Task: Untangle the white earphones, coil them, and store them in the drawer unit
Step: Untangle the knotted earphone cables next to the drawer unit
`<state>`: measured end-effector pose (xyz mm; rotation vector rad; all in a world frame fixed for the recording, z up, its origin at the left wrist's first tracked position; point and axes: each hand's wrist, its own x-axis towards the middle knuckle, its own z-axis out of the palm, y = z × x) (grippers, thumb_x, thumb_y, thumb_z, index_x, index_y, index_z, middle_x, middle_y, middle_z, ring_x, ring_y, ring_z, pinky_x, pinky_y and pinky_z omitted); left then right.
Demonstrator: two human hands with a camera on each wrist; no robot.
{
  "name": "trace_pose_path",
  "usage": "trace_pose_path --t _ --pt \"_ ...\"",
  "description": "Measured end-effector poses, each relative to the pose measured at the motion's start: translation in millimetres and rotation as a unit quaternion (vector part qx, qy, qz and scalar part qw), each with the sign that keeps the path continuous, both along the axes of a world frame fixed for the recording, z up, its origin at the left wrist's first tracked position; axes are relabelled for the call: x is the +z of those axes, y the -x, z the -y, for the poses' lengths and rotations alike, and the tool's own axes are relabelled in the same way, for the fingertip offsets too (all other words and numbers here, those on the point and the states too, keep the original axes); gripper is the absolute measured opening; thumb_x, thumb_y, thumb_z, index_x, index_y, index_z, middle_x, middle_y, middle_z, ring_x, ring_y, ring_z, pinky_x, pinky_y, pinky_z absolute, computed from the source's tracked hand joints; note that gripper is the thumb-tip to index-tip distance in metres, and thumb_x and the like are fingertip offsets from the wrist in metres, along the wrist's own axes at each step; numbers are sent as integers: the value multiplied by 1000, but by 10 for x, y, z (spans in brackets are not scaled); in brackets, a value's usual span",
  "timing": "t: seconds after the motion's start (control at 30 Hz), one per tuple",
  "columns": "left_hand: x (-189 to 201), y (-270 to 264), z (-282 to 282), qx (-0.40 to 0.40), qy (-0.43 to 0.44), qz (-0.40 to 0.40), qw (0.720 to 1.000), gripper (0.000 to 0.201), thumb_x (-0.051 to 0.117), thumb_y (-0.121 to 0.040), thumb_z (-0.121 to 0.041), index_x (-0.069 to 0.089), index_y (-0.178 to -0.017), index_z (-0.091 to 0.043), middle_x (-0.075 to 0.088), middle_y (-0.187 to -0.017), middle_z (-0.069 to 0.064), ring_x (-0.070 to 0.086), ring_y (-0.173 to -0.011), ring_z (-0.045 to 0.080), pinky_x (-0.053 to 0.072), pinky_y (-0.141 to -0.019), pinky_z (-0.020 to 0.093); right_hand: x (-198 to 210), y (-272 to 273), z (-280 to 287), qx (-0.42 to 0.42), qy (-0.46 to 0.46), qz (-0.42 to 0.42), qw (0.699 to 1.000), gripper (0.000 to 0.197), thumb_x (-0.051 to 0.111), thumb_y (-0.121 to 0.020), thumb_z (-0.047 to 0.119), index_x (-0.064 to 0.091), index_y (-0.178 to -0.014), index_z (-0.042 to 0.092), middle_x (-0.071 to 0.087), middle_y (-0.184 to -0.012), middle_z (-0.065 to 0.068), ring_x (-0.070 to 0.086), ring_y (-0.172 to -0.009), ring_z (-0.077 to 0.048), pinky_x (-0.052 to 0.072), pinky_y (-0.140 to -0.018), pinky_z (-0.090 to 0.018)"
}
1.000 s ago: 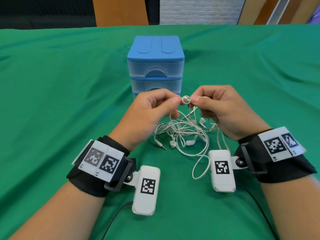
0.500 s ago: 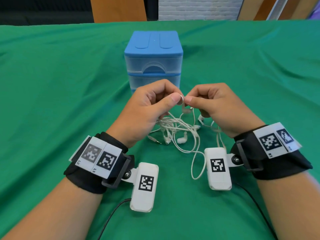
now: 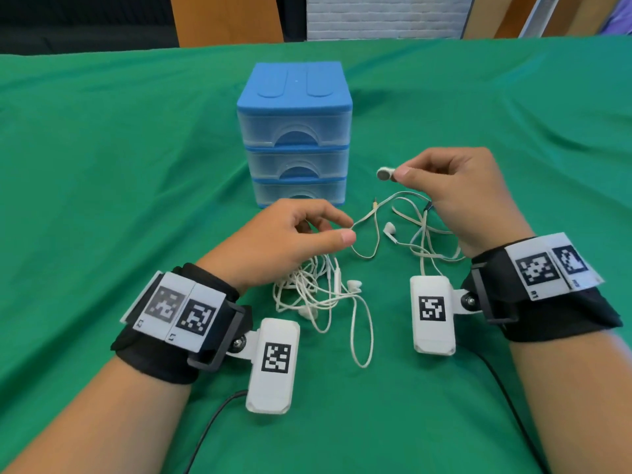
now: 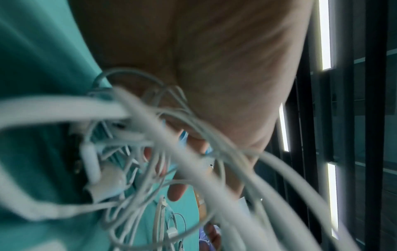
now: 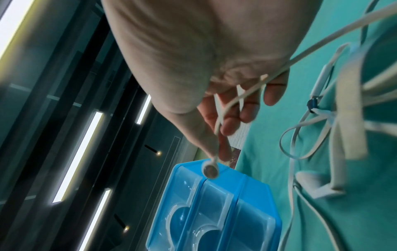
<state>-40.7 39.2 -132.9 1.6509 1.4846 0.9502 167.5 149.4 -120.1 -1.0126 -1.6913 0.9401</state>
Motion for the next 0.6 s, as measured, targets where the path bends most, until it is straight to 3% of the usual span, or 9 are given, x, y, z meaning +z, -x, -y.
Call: trace_pose_path --t 0.1,0.2,0.27,0.37,0.47,0.53,0.6 --pt "-9 3 13 -19 35 -46 998 24 78 -82 -41 77 -105 -34 63 -86 -17 57 -86 34 51 -77 36 -31 -13 15 38 39 99 994 3 78 -82 16 78 -78 15 70 -73 -15 50 -68 -15 39 -69 -29" --pt "5 36 23 -33 60 -74 995 33 80 -76 -50 75 -107 -42 59 -84 -29 57 -80 27 51 -74 32 -61 -30 -9 33 63 168 983 4 77 -83 15 79 -84 18 70 -67 -3 51 -62 -8 42 -64 -24" --pt "0 70 28 -43 71 -89 993 37 83 -74 -51 74 -109 -43 63 -91 -20 56 -73 26 52 -71 35 -63 -32 -20 15 59 163 985 10 75 -84 12 79 -89 19 66 -64 5 49 -58 -5 41 -59 -17" --pt "-17 105 33 -60 72 -70 993 29 84 -79 -34 76 -107 -31 65 -80 -1 47 -56 11 42 -57 25 -16 -19 13 20 23 103 994 14 73 -85 9 78 -92 20 69 -76 -4 53 -67 -8 43 -67 -21" --pt "-29 135 4 -24 21 -89 995 7 79 -85 -27 78 -91 -25 59 -64 -8 44 -55 8 38 -57 25 44 11 106 104 -5 80 991 10 73 -85 19 79 -93 20 71 -82 -13 53 -70 -15 44 -70 -31" --pt "-40 147 -16 28 -26 -76 996 7 77 -87 -27 76 -83 -21 56 -60 -14 43 -55 5 36 -58 23 67 47 186 169 1 99 981 13 73 -84 24 78 -95 19 70 -81 -10 52 -68 -20 46 -66 -34" --pt "-48 147 -39 82 -62 -25 994 13 76 -88 -27 73 -79 -18 54 -59 -14 44 -55 8 37 -57 24 85 90 255 213 15 109 971 11 74 -87 19 77 -96 13 68 -74 -4 52 -64 -16 44 -60 -26"
